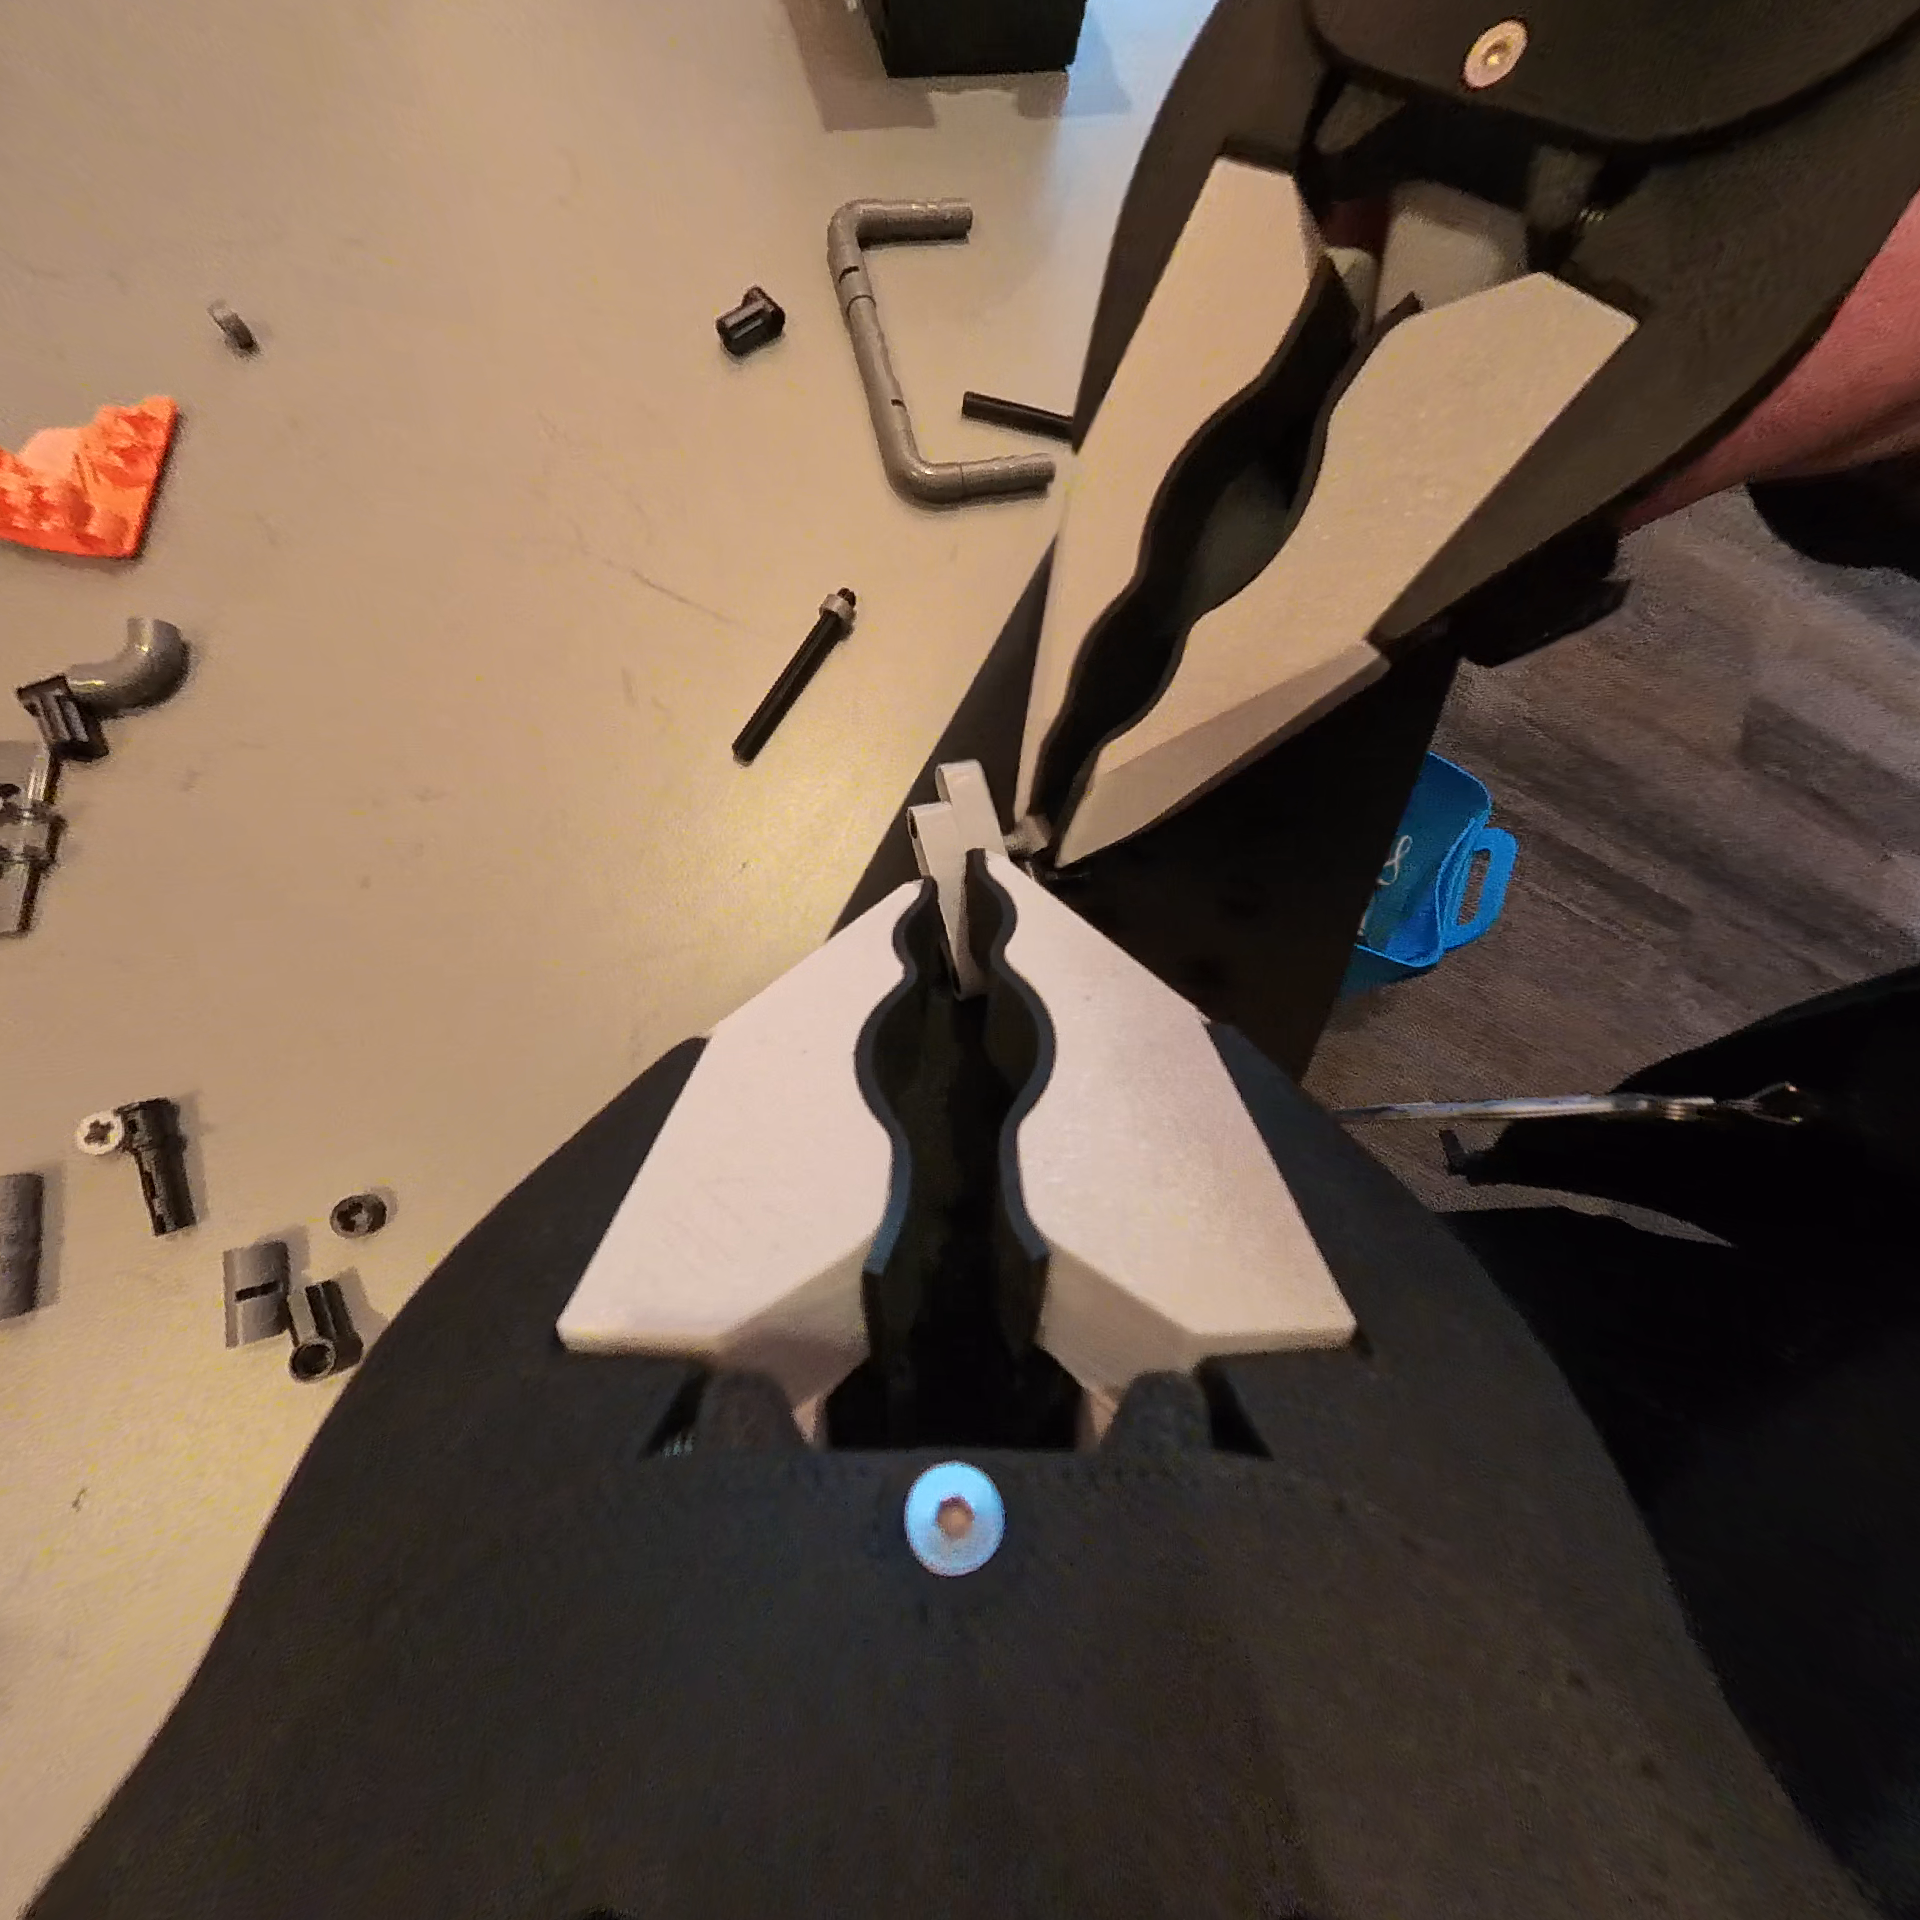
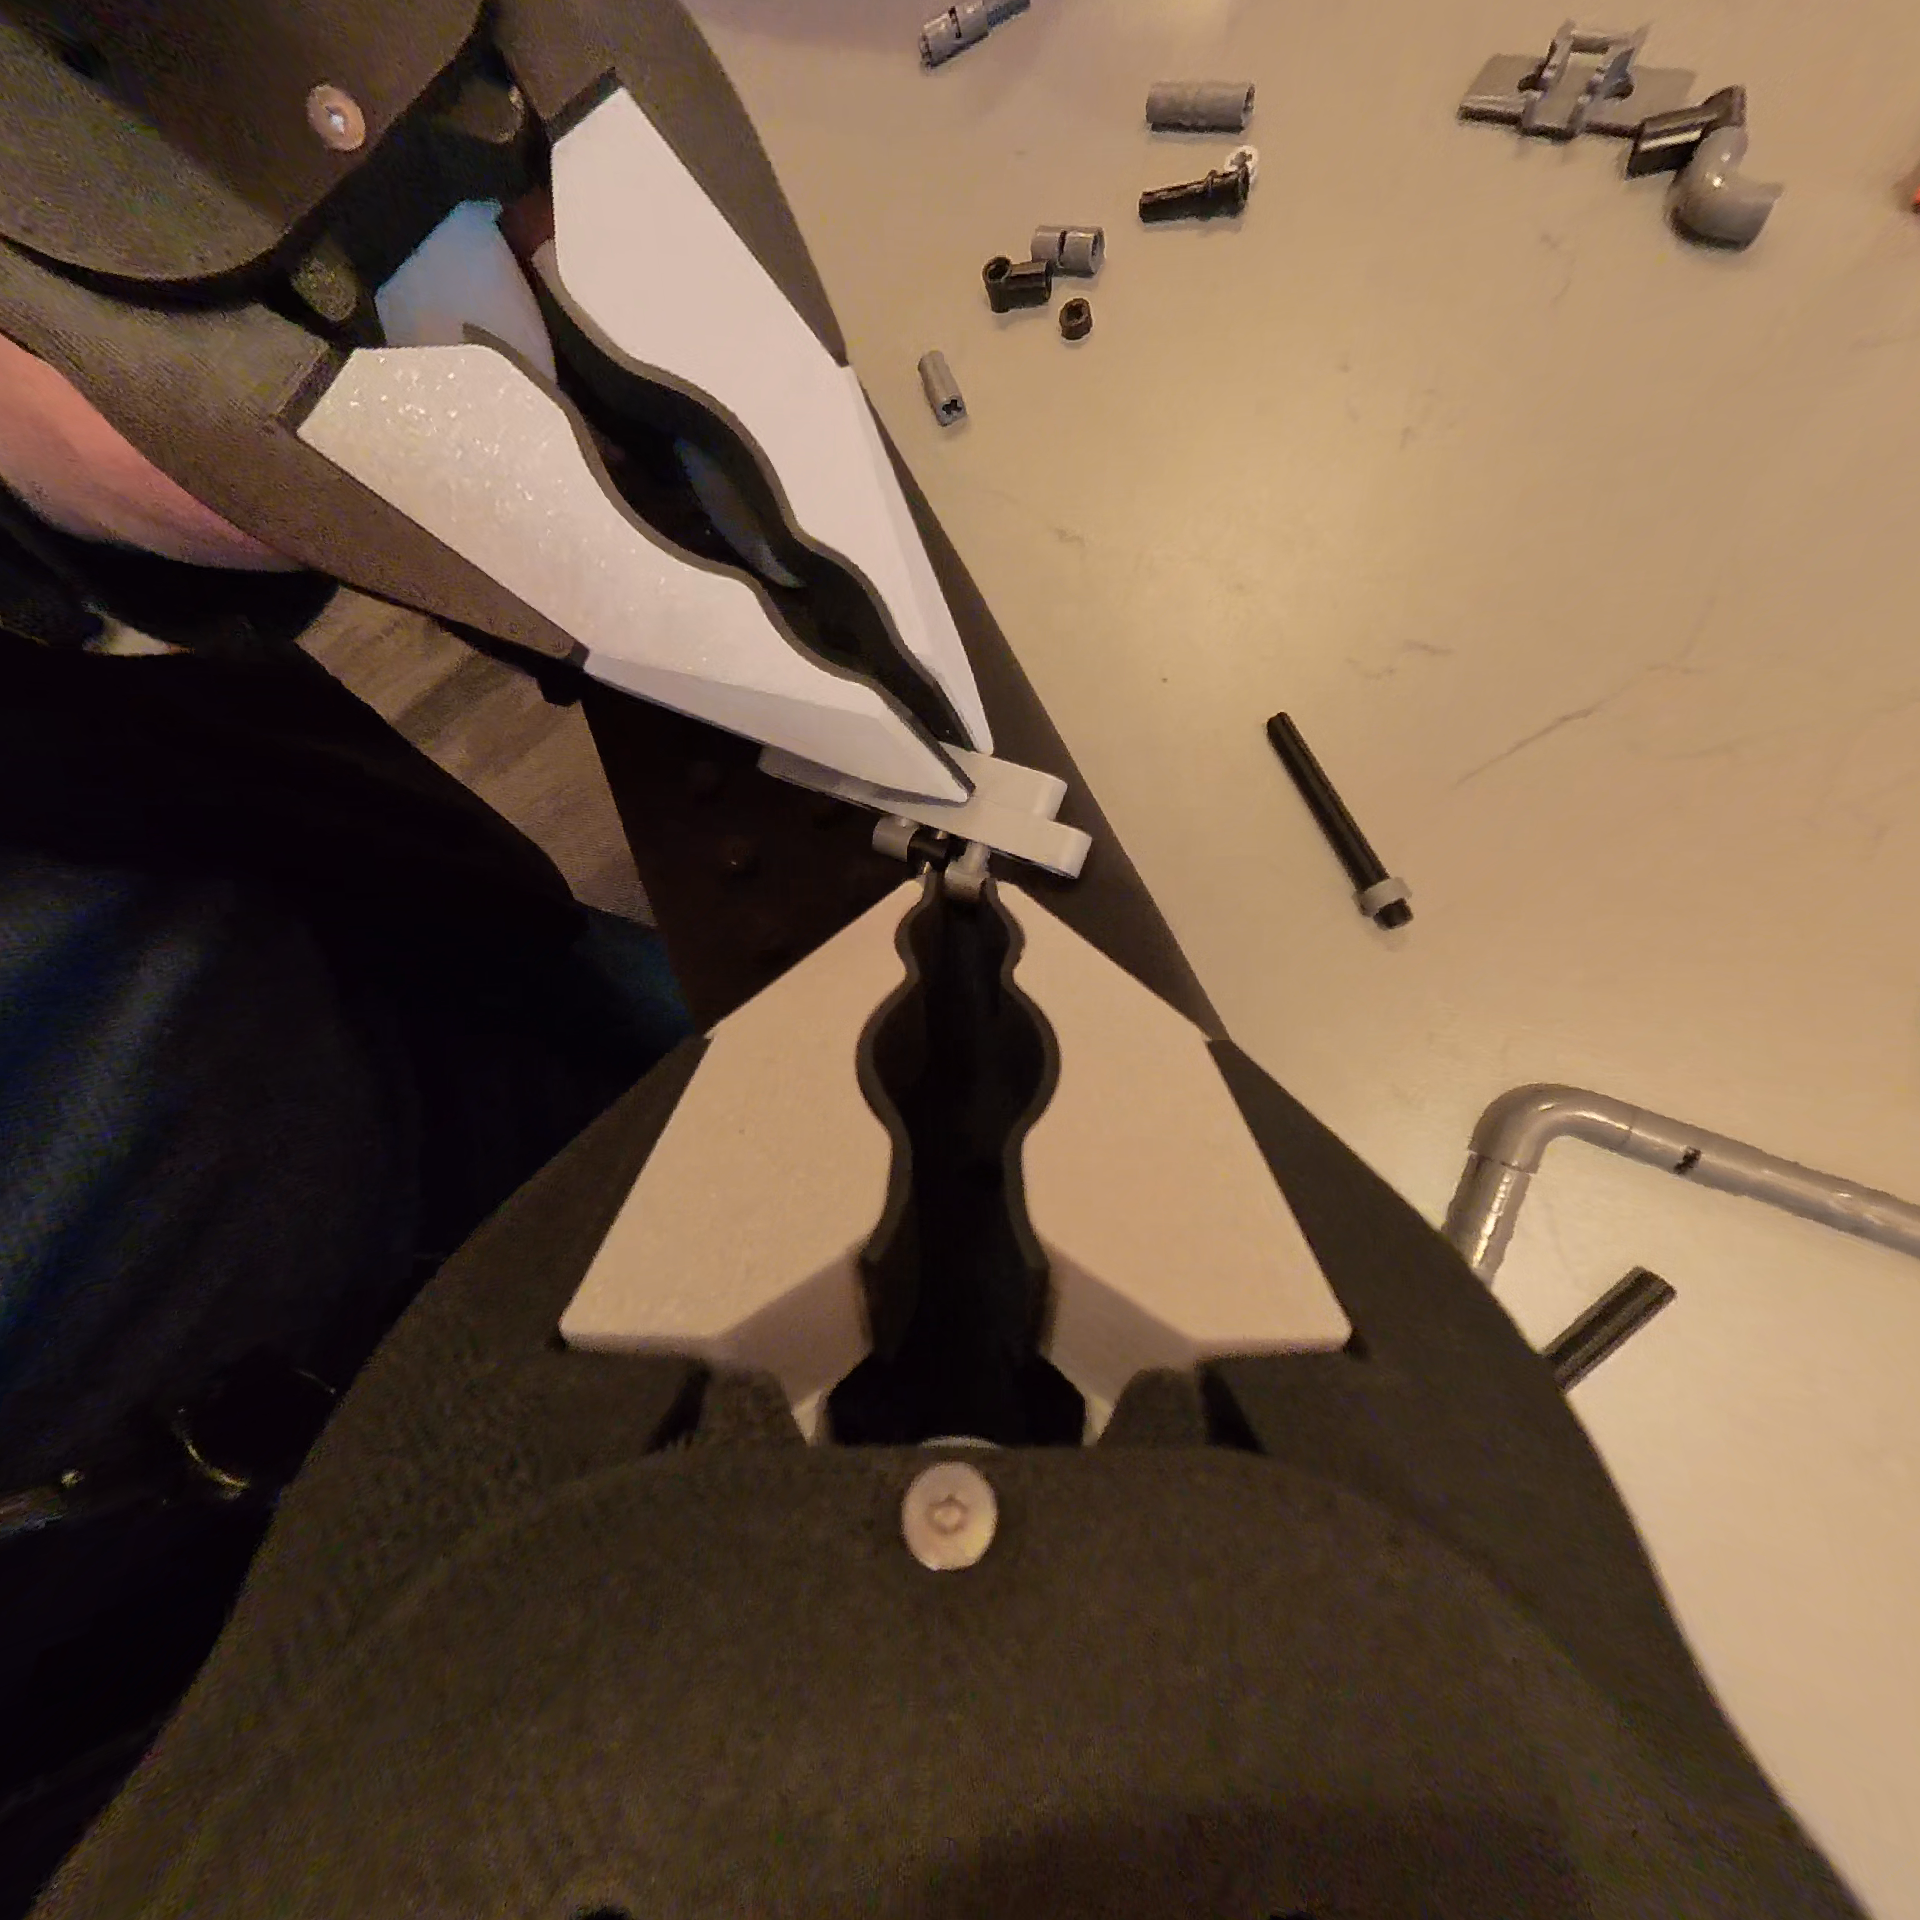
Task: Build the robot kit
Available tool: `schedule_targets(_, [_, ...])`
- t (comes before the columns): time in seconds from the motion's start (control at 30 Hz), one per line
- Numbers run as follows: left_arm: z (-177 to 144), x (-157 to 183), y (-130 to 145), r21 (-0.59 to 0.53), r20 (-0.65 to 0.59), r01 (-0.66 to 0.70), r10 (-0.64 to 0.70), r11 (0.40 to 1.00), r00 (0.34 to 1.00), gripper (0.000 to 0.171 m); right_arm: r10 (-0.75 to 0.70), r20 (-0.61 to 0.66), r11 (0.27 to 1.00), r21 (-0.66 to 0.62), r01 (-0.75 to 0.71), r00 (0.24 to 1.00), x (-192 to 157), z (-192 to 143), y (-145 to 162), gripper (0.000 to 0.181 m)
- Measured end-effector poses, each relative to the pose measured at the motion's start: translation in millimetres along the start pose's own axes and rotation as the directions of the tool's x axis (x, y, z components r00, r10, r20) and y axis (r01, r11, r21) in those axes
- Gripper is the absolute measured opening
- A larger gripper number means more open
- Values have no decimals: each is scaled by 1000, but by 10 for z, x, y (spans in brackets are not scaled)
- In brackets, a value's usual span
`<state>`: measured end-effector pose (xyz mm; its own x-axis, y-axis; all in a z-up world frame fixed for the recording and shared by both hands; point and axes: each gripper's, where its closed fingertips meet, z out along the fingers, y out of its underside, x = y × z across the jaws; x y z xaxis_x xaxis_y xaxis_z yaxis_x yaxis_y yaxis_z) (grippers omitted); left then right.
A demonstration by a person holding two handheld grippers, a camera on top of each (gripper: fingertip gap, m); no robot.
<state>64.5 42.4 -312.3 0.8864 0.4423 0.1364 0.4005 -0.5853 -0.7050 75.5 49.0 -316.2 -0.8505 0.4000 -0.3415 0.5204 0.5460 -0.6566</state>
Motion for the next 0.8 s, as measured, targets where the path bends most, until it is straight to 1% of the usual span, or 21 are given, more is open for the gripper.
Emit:
schedule_targets(0.23, [9,-26,2,27,11,19,-19,999,1000,3,58,-3,998,38,-58,998,-23,38,-28,3])
schedule_targets(0.3, [10,-30,-5,30,-11,31,-31,999,999,3,77,29,996,46,-79,997,-28,22,-34,4])
schedule_targets(0.4, [-7,-28,-22,27,-51,39,-37,999,998,0,5,17,998,61,-6,1000,-41,-46,-43,6])
schedule_targets(0.5, [-10,9,-35,23,-104,72,-69,997,992,0,-116,-30,993,21,116,993,-15,-70,-21,11])
schedule_targets(0.57, [-22,17,-25,11,-128,76,-74,997,989,3,-174,-7,984,21,174,985,-43,-148,-56,12])
schedule_targets(0.63, [-7,26,32,-18,-134,58,-60,998,989,3,-236,-12,972,11,236,972,-29,-207,-87,17])
schedule_targets(0.7, [-8,58,24,-9,-150,65,-65,998,986,3,-300,-12,954,-36,299,954,-4,-206,-53,15])
schedule_targets(0.73, [-18,41,21,-8,-138,58,-59,998,989,3,-321,-16,946,-64,319,947,32,-199,-23,14])
schedule_targets(0.8, [-71,52,-14,1,-160,82,-80,997,984,7,-314,15,947,-68,314,949,19,-161,-4,8])
